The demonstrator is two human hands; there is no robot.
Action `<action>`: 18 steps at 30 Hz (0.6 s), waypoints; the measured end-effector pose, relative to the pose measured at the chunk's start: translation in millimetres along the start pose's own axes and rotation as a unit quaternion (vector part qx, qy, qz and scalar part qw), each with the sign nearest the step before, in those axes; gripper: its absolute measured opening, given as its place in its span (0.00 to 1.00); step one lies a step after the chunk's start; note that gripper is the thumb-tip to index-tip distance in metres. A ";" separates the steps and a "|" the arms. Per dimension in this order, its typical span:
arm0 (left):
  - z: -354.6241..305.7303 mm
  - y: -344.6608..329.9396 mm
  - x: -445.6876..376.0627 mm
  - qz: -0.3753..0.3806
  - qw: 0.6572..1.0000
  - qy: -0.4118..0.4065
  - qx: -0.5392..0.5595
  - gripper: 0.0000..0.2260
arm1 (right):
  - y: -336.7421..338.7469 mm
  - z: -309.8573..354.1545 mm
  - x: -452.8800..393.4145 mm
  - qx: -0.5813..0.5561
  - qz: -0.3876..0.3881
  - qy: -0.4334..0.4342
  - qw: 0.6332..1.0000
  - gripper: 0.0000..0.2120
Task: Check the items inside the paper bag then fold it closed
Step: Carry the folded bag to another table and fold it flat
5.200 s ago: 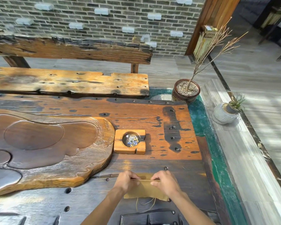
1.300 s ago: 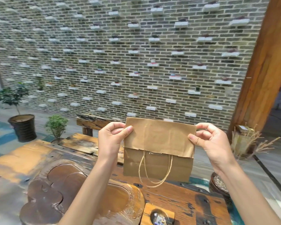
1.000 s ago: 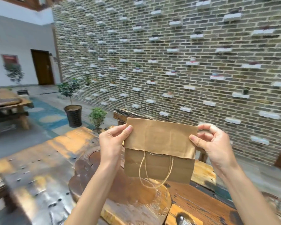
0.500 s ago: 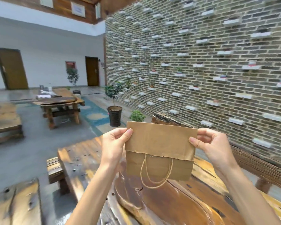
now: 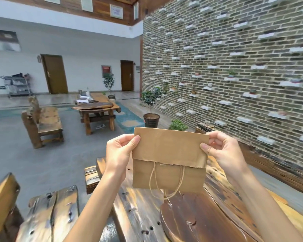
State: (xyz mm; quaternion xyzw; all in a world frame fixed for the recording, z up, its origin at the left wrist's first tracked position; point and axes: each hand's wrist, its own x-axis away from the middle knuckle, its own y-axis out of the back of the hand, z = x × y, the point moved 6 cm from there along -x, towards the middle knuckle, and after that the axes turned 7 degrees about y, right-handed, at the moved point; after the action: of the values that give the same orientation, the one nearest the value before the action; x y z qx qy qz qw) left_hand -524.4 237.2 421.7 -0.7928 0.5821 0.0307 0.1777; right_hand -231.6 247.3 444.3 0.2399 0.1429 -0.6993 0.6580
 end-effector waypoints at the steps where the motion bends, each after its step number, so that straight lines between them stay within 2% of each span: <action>1: 3.3 7.8 -8.5 -0.008 1.000 -0.001 0.001 0.07 | -10.9 -6.0 -8.3 -0.009 0.006 -0.005 1.000 0.09; 10: 46.2 57.7 -102.4 -0.052 0.999 0.005 0.003 0.05 | -95.7 -74.1 -84.9 -0.045 0.025 -0.027 0.998 0.11; 18: 92.1 88.3 -239.0 -0.044 0.999 0.027 -0.003 0.05 | -167.3 -139.4 -190.4 -0.030 0.014 -0.039 0.999 0.09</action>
State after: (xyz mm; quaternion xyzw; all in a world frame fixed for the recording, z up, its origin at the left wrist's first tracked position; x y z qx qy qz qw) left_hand -668.9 461.5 375.0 -0.8188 0.5511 0.0034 0.1611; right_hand -373.0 497.0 407.0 0.1948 0.1344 -0.6941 0.6799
